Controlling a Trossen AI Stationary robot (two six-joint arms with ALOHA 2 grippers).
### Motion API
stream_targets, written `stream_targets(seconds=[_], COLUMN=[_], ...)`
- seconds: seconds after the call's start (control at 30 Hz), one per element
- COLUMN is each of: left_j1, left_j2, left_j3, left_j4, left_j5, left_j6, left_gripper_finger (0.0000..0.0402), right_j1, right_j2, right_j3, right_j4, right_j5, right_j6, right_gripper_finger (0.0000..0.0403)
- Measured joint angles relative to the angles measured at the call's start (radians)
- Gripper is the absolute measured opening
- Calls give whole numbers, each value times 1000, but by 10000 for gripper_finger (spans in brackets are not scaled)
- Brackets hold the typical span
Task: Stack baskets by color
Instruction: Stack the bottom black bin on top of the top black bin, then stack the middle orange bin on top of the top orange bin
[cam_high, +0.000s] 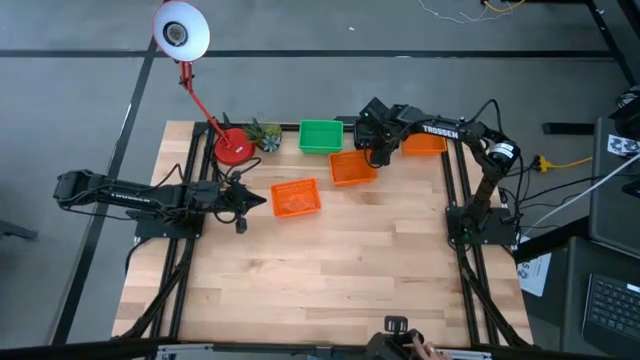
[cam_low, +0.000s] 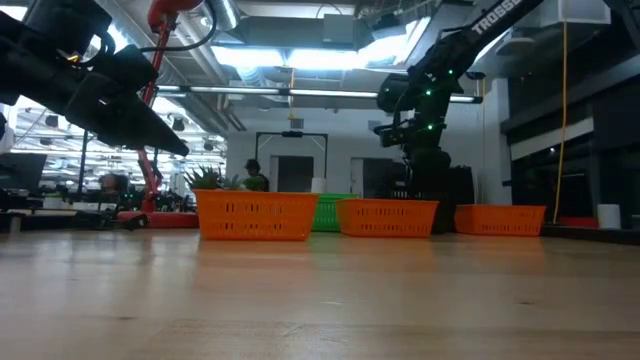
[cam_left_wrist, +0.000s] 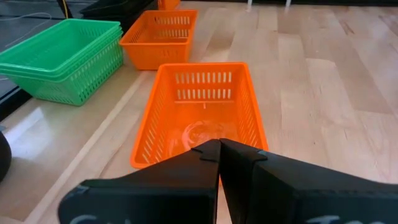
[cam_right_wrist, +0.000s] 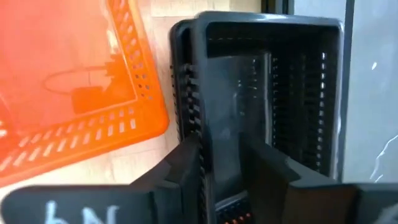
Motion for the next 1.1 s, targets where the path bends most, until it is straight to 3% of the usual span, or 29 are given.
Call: stream_targets(seconds=[0.3,0.5,0.67,1.1], left_j1=[0,0,0,0], left_j2=[0,0,0,0], left_j3=[0,0,0,0], left_j4=[0,0,0,0], left_j5=[0,0,0,0], left_j6=[0,0,0,26], left_gripper_finger=[0,0,0,0], right_j1=[73,138,211,406], right_j2=[-60,-74,-74,-74], right_j3=[37,90,85,84], right_j4=[-134,-326,-370,-405], right_j5=[-41,-273,-430,-469], right_j6=[80,302,346,341], right_gripper_finger=[119,119,119,119])
